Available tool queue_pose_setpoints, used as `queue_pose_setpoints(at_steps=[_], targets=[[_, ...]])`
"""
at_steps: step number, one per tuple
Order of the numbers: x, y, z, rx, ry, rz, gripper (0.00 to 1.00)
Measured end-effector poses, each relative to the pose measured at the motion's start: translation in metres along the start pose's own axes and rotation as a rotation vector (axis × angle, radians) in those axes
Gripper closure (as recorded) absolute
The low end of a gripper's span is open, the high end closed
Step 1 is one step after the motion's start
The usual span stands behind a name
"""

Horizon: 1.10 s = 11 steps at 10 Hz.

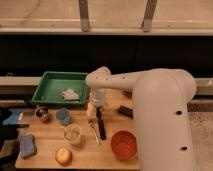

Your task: Wipe table surface with brush

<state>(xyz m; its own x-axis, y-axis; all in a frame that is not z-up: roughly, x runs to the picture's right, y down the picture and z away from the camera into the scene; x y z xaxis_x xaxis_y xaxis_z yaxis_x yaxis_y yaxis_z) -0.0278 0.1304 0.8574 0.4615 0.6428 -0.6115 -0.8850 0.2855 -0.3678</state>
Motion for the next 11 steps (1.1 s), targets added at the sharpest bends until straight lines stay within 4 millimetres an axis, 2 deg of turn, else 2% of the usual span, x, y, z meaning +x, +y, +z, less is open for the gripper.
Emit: queue_pose_setpoints(at_steps=[2, 3, 8, 9, 11], targets=[[0.003, -0.001, 0.002, 0.0, 0.006, 0.007, 0.25], [0.007, -0.001, 0.002, 0.009, 0.01, 0.022, 0.4], [0.01, 0.001, -0.005, 0.038, -0.001, 0.024, 0.89], [0.01, 0.001, -0.007, 0.044, -0.005, 0.024, 0.93], [0.009, -0.001, -0.014, 0.057, -0.016, 0.027, 0.94]])
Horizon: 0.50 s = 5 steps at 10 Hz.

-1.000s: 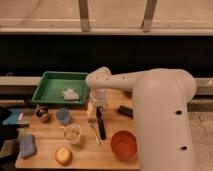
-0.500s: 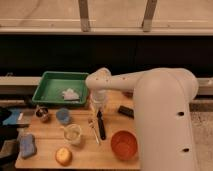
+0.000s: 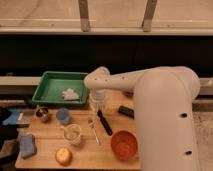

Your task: Wipe table surface with brush

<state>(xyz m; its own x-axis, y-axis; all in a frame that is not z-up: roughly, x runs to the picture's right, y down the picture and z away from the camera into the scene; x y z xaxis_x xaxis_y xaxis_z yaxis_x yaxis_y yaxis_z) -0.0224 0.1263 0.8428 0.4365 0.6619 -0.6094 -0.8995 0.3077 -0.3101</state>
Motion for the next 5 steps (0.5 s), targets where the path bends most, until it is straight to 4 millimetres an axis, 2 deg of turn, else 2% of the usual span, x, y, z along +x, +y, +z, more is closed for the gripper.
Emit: queue_pose_setpoints(at_steps=[2, 5], targets=[[-0.002, -0.005, -0.006, 0.016, -0.01, 0.004, 0.94], [0.002, -0.027, -0.011, 0.034, 0.006, -0.005, 0.94]])
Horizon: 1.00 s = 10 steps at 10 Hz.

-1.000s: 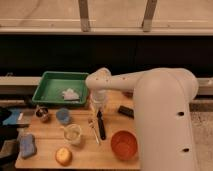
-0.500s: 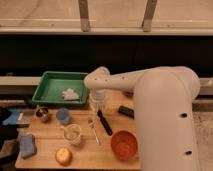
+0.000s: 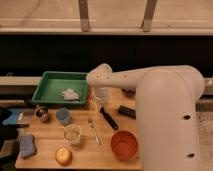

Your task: Wipe table surface with brush

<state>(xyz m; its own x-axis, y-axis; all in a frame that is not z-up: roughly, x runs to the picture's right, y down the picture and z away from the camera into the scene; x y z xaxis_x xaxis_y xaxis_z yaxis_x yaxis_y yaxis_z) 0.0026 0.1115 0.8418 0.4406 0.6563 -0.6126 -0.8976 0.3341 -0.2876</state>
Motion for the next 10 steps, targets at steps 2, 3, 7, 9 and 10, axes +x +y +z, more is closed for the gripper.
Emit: queue_pose_setpoints(at_steps=[2, 3, 7, 9, 10], targets=[[0.01, -0.011, 0.003, -0.005, 0.023, 0.002, 0.94], [0.014, -0.014, 0.005, -0.009, 0.03, 0.004, 0.94], [0.028, -0.037, 0.018, -0.03, 0.074, 0.045, 0.94], [0.024, -0.048, 0.023, -0.02, 0.09, 0.058, 0.94], [0.021, -0.052, 0.025, -0.015, 0.096, 0.065, 0.94]])
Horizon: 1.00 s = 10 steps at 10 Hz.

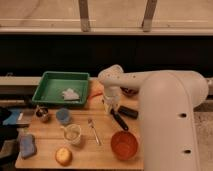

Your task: Wipe table surface with brush

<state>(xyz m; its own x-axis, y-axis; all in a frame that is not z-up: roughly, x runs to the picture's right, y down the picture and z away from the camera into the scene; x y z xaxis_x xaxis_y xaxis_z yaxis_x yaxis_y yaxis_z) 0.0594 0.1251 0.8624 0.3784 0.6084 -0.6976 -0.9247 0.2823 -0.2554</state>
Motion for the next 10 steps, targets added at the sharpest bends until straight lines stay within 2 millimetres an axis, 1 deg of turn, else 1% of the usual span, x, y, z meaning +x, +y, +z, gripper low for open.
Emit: queue_pose_setpoints(at_steps=[1, 2, 3, 5, 7, 8, 9, 10], targets=[[-0.008, -0.006, 0.001, 0.008, 0.0, 0.007, 0.94], [-0.016, -0.006, -0.001, 0.016, -0.005, 0.003, 0.94], [-0.024, -0.002, -0.001, 0.018, -0.008, -0.005, 0.94], [-0.042, 0.018, -0.007, 0.013, -0.032, -0.051, 0.94], [-0.04, 0.035, -0.015, 0.008, -0.051, -0.1, 0.94], [-0.035, 0.049, -0.02, 0.002, -0.064, -0.136, 0.94], [-0.026, 0.055, -0.023, -0.002, -0.066, -0.152, 0.94], [-0.013, 0.057, -0.025, 0.002, -0.063, -0.169, 0.94]])
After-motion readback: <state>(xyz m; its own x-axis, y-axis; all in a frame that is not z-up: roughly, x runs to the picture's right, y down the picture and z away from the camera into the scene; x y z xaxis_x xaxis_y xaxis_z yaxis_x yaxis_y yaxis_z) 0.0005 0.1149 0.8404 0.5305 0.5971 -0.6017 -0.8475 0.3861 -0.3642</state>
